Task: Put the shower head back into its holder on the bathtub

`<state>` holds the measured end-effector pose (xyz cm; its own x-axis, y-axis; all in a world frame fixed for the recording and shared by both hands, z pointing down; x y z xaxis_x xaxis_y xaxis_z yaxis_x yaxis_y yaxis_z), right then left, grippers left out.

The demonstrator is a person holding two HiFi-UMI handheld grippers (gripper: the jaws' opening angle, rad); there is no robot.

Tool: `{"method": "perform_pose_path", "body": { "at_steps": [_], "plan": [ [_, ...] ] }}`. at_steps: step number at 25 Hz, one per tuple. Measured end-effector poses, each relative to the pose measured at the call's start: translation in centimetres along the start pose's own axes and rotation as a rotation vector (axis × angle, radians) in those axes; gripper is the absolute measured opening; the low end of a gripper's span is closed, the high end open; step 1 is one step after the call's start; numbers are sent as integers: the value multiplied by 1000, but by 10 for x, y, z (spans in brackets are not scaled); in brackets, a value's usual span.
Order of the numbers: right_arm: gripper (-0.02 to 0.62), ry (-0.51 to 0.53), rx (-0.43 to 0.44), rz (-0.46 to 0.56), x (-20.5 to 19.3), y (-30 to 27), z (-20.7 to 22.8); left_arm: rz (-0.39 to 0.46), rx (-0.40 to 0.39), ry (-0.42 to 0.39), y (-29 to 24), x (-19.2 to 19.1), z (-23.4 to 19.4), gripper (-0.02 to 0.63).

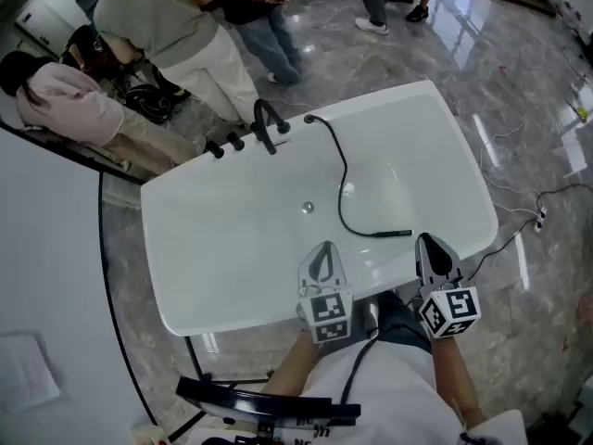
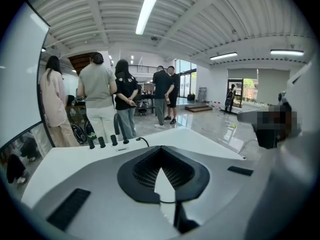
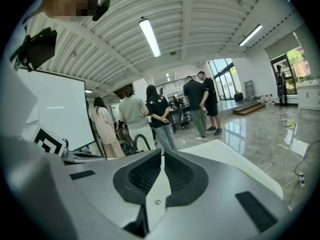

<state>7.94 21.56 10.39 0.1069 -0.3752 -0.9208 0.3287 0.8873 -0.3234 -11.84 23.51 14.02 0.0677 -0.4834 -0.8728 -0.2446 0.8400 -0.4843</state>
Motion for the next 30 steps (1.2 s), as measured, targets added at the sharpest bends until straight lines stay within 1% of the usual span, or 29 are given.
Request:
{"method": "perform_pose_path", "body": {
  "at_steps": [2,5,6,8,10,11,12,14,16,19,21,22,23,24,26,28,30],
  "plan": [
    [8,-6,-58,-25,-14,5,13,-41,-74,-1,-17,-17,1,-6],
    [8,-17,-160,-59,-34,18,20,-97,-214,5,-47,-37,-1,-6],
    [8,-34,-197,-70,-41,25,20,-111,-251,-10,-57,-41,-1,-6],
    [8,-90,-258,-91,-60,43,21,-128,-283,-70,-76,-49,2,-6],
    [9,-134,-290,-113,-77,58,27,-146,-318,-131,-96,-61,15,-6],
    [8,-146,-297,-124,-84,62,31,-163,-352,-150,-108,-69,25,-6],
    [9,-154,-299,-135,-91,64,35,-184,-396,-163,-119,-78,35,-6],
    [9,-162,-299,-153,-103,59,45,-230,-493,-170,-143,-100,54,51],
    [9,-160,-292,-162,-112,49,59,-269,-572,-161,-166,-122,72,61],
    [9,-154,-267,-160,-121,26,87,-330,-646,-178,-202,-156,99,71],
    [9,-161,-241,-157,-129,4,108,-351,-699,-189,-230,-179,117,92],
    [9,-165,-228,-160,-133,-7,119,-351,-738,-187,-244,-190,127,114],
    [9,-166,-213,-166,-138,-19,129,-353,-779,-186,-256,-202,137,162],
    [9,-164,-196,-174,-143,-29,138,-366,-814,-194,-268,-215,146,189],
    [9,-145,-161,-188,-150,-49,153,-425,-847,-228,-289,-245,154,192],
    [9,-127,-125,-186,-156,-67,164,-491,-855,-254,-310,-279,156,192],
    [9,-131,-97,-170,-159,-83,174,-547,-870,-271,-328,-313,157,192]
  ]
}}
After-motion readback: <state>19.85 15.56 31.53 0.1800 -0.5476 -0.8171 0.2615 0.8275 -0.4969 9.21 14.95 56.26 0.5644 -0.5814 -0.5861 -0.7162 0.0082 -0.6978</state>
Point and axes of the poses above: the fingertips, and each gripper's own axes: y backward along the fingers, z to its right, x out of its top, the point moved 1 cm from there along y, backward along the fingers, and after that the axes turned 9 degrees about -x, right-handed, at the moved point
